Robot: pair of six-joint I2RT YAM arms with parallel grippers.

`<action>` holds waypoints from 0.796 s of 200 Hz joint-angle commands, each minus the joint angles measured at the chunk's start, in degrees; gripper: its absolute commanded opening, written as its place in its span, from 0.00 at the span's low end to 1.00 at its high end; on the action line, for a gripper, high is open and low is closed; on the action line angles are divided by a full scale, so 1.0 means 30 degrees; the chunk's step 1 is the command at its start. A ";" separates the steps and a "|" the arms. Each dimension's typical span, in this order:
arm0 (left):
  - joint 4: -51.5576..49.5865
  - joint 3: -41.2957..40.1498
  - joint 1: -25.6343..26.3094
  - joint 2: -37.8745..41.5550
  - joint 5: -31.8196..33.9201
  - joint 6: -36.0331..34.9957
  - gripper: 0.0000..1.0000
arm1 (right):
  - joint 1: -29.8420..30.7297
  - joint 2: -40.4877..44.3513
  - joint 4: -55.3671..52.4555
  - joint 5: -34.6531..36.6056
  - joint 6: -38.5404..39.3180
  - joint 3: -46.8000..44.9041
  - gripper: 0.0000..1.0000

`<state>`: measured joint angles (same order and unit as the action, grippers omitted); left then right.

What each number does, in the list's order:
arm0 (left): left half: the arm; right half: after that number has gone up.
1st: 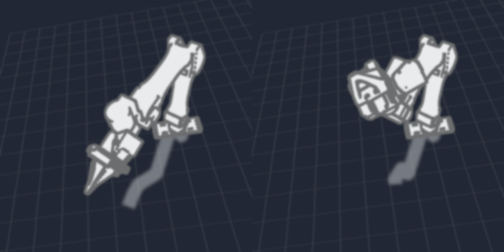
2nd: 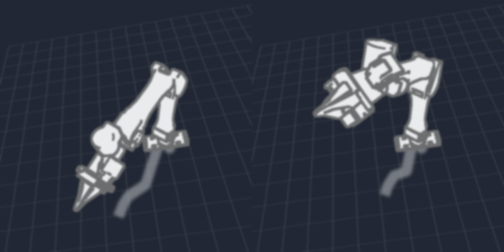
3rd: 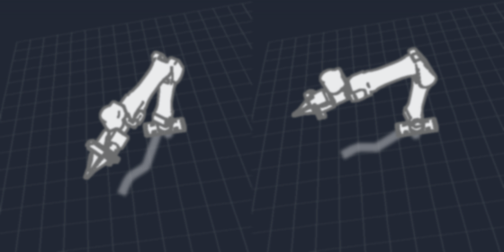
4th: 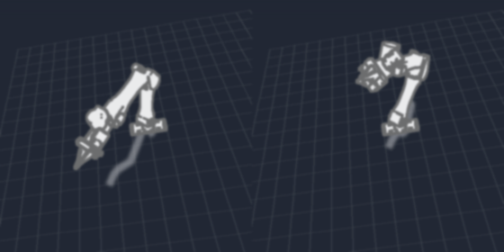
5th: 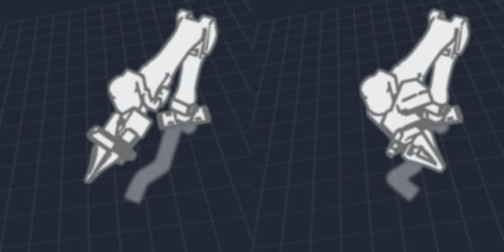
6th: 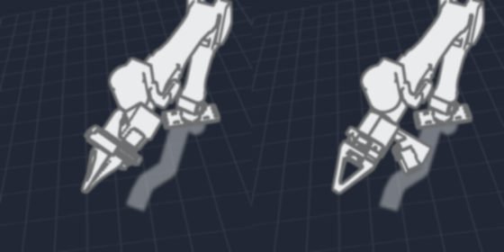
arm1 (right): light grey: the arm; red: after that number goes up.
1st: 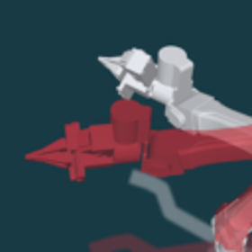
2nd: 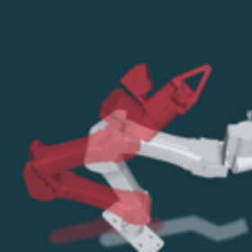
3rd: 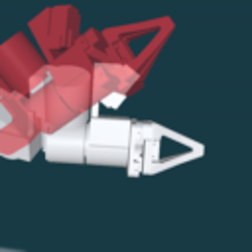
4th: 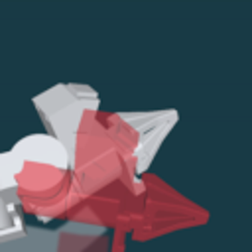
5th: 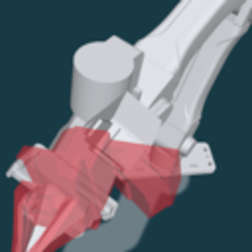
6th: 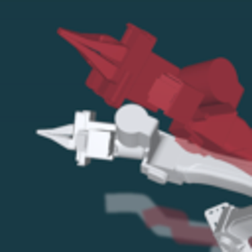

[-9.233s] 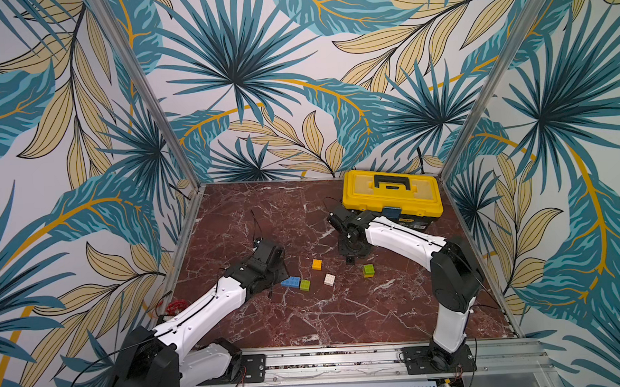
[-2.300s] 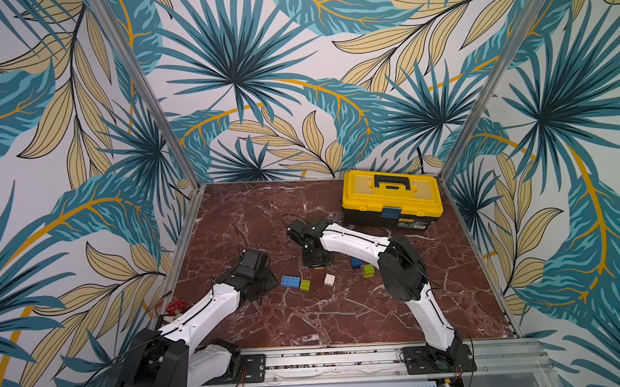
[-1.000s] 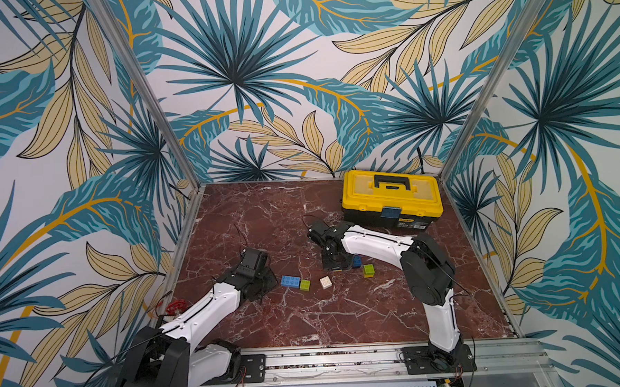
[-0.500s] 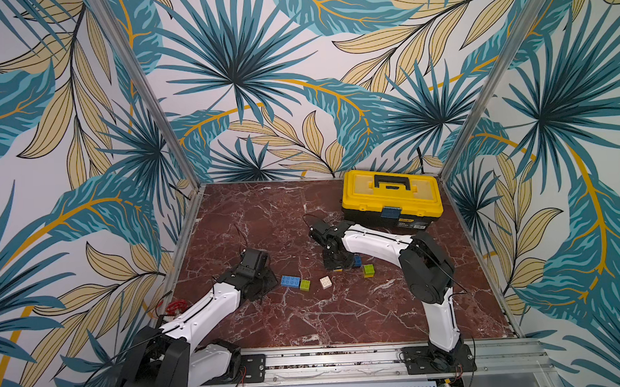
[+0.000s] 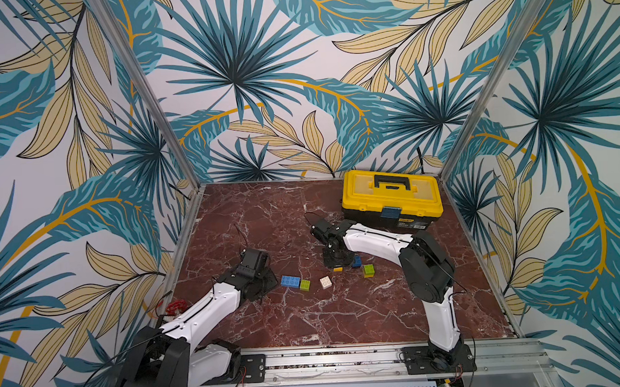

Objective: Assemble the number 4 with lego
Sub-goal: Pick up the lego brick from the center of the board.

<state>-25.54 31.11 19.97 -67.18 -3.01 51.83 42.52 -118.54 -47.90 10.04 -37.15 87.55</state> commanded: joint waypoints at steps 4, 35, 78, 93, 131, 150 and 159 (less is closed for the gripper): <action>-0.0256 0.0000 -0.0161 0.0070 0.0149 -0.0289 0.48 | -0.0022 -0.0372 0.0000 -0.0126 0.0190 -0.0478 0.42; -0.0316 0.0059 -0.0155 0.0068 0.0153 -0.0279 0.48 | -0.0010 -0.0316 0.0114 -0.0207 0.0213 -0.0726 0.42; -0.0319 0.0160 -0.0162 -0.0100 0.0211 -0.0315 0.48 | -0.0009 0.0216 0.0399 -0.0483 0.0643 -0.1060 0.26; -0.0318 0.0231 -0.0161 -0.0221 0.0183 -0.0318 0.48 | 0.0153 0.1186 0.0488 -0.0585 0.1107 -0.1470 0.24; -0.0189 0.0349 -0.0166 -0.0298 0.0093 -0.0219 0.48 | 0.1033 0.3986 0.0543 -0.1440 0.2586 -0.2917 0.23; -0.0158 0.0380 -0.0159 -0.0426 0.0051 -0.0173 0.48 | 0.1751 0.4226 0.0349 -0.2339 0.3618 -0.3218 0.22; -0.0148 0.0406 -0.0162 -0.0487 -0.0017 -0.0185 0.48 | 0.1944 0.4106 0.0284 -0.2622 0.3926 -0.3247 0.22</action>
<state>-25.54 31.14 19.97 -68.01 -3.03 51.86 46.13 -106.45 -46.39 5.91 -30.04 79.44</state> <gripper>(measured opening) 0.482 0.347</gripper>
